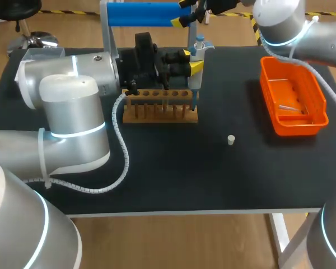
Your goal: Invert the test tube, pick up the pipette, mount the tip to pipette, aspirate from beaker and dispense into the tube, eject the tip, return the pipette, and cap with the stopper.
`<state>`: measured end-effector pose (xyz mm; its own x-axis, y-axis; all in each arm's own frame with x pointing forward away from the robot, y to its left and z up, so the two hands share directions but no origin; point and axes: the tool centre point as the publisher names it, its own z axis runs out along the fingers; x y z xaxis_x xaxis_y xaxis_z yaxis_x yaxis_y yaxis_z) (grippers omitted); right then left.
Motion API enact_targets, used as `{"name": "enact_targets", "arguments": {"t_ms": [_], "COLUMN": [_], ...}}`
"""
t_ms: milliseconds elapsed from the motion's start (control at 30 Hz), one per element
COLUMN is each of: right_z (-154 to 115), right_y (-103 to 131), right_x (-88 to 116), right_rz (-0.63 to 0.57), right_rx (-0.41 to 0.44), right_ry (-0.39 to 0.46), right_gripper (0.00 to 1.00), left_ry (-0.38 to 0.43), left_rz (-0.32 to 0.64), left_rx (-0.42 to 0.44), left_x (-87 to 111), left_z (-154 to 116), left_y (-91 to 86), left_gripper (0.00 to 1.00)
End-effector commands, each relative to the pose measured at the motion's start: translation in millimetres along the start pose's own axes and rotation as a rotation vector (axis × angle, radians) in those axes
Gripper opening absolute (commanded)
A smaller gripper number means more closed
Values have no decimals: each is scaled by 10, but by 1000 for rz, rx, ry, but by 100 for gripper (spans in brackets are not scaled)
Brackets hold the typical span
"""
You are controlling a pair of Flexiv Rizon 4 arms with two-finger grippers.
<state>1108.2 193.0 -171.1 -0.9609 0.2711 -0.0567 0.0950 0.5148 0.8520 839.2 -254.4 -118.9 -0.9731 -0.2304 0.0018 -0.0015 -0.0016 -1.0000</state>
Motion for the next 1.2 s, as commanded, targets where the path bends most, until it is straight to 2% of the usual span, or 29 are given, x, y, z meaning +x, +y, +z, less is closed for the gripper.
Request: {"name": "enact_targets", "arguments": {"t_ms": [33, 167, 433, 633, 867, 900, 1200], "right_z": [-11, -11, -11, -11, -11, -11, -11], "right_y": [9, 9, 9, 9, 9, 9, 9], "right_x": [-11, -11, -11, -11, -11, -11, -11], "right_rz": [1, 1, 1, 1, 1, 1, 1], "right_rx": [6, 6, 6, 6, 6, 6, 6], "right_ry": [4, 4, 4, 4, 4, 4, 4], "right_gripper": [100, 100, 100, 100, 100, 100, 100], "left_ry": [-7, -7, -121, -241, -418, -452, -593], "left_rz": [1, 1, -10, -21, -67, -75, -127], "left_rx": [4, 4, -104, -174, -222, -238, -277], "left_x": [9, 9, -217, -476, -831, -877, -1229], "left_z": [27, 27, -324, -718, -1074, -1101, -1189], "left_y": [11, 11, -12, -3, 117, 144, 314], "left_gripper": [0, 0, 0, 0, 0, 0, 0]}}
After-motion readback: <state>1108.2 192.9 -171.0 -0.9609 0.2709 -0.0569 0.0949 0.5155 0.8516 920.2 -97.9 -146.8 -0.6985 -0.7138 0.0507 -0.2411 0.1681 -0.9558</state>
